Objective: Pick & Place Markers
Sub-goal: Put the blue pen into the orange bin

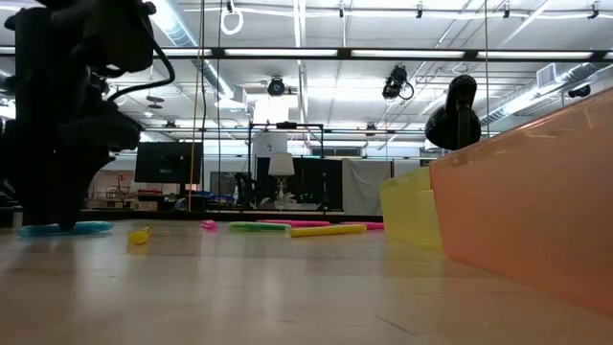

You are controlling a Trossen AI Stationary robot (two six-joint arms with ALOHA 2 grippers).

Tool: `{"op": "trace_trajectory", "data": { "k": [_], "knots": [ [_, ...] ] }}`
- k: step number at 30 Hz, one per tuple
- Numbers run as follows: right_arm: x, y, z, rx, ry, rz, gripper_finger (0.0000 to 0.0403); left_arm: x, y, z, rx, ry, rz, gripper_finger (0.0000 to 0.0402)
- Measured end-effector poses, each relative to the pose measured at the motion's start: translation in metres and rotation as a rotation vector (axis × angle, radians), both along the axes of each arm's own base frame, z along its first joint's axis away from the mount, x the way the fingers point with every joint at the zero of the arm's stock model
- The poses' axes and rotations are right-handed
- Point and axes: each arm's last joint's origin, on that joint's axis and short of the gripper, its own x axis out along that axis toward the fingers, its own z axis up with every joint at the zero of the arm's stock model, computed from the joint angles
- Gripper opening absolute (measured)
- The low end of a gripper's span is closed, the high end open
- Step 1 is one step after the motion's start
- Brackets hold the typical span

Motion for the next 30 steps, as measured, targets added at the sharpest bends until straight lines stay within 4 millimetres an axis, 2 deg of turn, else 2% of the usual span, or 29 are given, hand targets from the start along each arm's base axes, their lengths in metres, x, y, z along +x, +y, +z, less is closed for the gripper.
{"op": "trace_trajectory", "data": {
  "k": [3,11,15,23,30],
  "knots": [
    [0.0006,-0.0013,0.0001,0.0,-0.001,-0.004,0.0071,-0.002,0.0034,-0.0073,-0.011,-0.01,0.013,0.0183],
    [0.0008,-0.0016,0.0003,0.0,-0.003,-0.005,0.0071,-0.002,0.0048,-0.0081,-0.016,-0.007,-0.014,0.0174],
    [0.0015,-0.0033,0.0004,-0.001,-0.004,-0.01,0.0071,-0.002,0.0048,-0.0082,-0.016,-0.009,-0.015,0.0143],
    [0.0019,-0.004,0.0006,-0.001,-0.006,-0.012,0.0071,-0.0009,0.0044,-0.0078,-0.019,-0.019,-0.016,0.0034],
    [0.0019,-0.004,0.0006,0.003,-0.006,-0.014,0.0071,-0.0007,0.0035,-0.007,-0.024,-0.02,-0.001,0.0028]
  ]
}}
